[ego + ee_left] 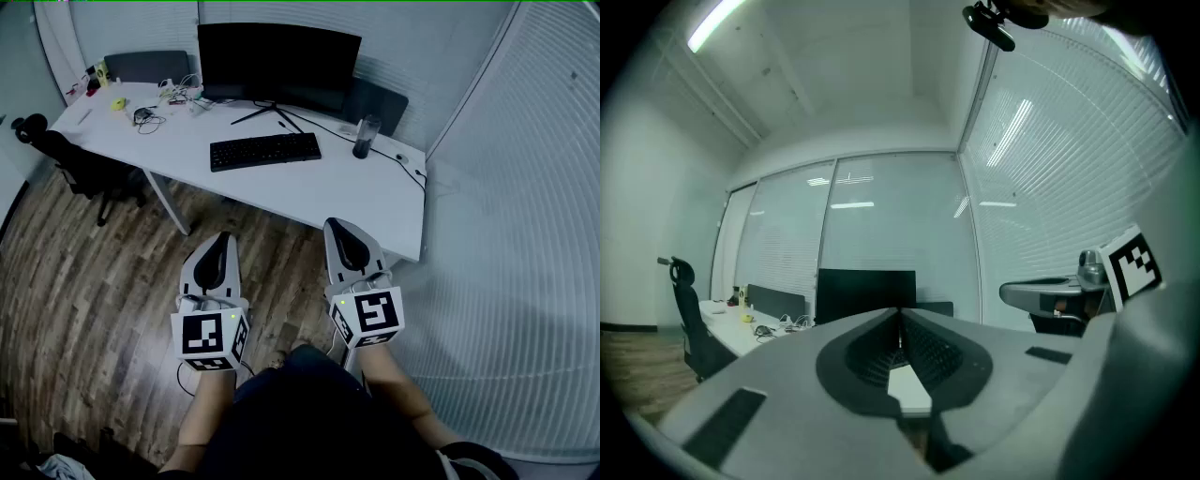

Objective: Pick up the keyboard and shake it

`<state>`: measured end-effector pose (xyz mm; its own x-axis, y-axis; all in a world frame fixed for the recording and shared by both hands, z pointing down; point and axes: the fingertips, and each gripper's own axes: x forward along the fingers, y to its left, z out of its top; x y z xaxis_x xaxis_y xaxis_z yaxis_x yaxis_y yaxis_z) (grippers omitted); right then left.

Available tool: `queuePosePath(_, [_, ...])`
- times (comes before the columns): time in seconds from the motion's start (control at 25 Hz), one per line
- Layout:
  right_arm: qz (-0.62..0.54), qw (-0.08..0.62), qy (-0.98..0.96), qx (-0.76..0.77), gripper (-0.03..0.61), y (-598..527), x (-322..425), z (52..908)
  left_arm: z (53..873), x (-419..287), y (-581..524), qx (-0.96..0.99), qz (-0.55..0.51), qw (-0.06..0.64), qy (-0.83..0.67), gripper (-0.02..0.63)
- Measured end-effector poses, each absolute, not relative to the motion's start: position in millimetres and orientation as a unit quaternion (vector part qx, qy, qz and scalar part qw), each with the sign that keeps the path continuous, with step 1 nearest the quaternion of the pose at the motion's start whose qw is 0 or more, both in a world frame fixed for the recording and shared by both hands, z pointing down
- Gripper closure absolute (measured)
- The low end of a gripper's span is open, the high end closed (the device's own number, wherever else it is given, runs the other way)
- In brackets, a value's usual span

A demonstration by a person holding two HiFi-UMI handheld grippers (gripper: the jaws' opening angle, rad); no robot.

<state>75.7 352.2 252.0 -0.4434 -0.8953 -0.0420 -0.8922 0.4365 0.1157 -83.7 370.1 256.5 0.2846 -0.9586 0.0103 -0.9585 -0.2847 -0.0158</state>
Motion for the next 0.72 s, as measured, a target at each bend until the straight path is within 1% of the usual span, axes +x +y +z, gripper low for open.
queuePosePath(0.24, [-0.048, 0.012, -0.849, 0.526, 0.549, 336.6, 83.9, 260.9, 263.1, -80.4, 354.6, -0.803, -0.008, -0.002, 0.597, 0.584])
queuePosePath(0.48, [-0.047, 0.005, -0.845, 0.533, 0.546, 286.2, 91.4, 272.7, 273.3, -91.1, 311.3, -0.804, 0.005, -0.004, 0.594, 0.581])
queuePosePath(0.52, [-0.048, 0.004, -0.844, 0.534, 0.546, 273.5, 92.6, 275.8, 277.2, -94.5, 299.5, -0.804, 0.007, -0.007, 0.595, 0.560])
queuePosePath(0.6, [-0.047, 0.005, -0.844, 0.534, 0.530, 245.3, 94.8, 283.9, 285.9, -101.7, 272.8, -0.800, 0.007, -0.013, 0.599, 0.457])
queuePosePath(0.68, [-0.042, 0.007, -0.845, 0.533, 0.491, 210.7, 96.8, 291.5, 291.6, -108.3, 239.5, -0.798, 0.007, -0.018, 0.603, 0.440])
queuePosePath(0.72, [-0.039, 0.008, -0.845, 0.533, 0.489, 190.9, 97.9, 295.0, 293.2, -110.8, 220.5, -0.797, 0.006, -0.019, 0.603, 0.428])
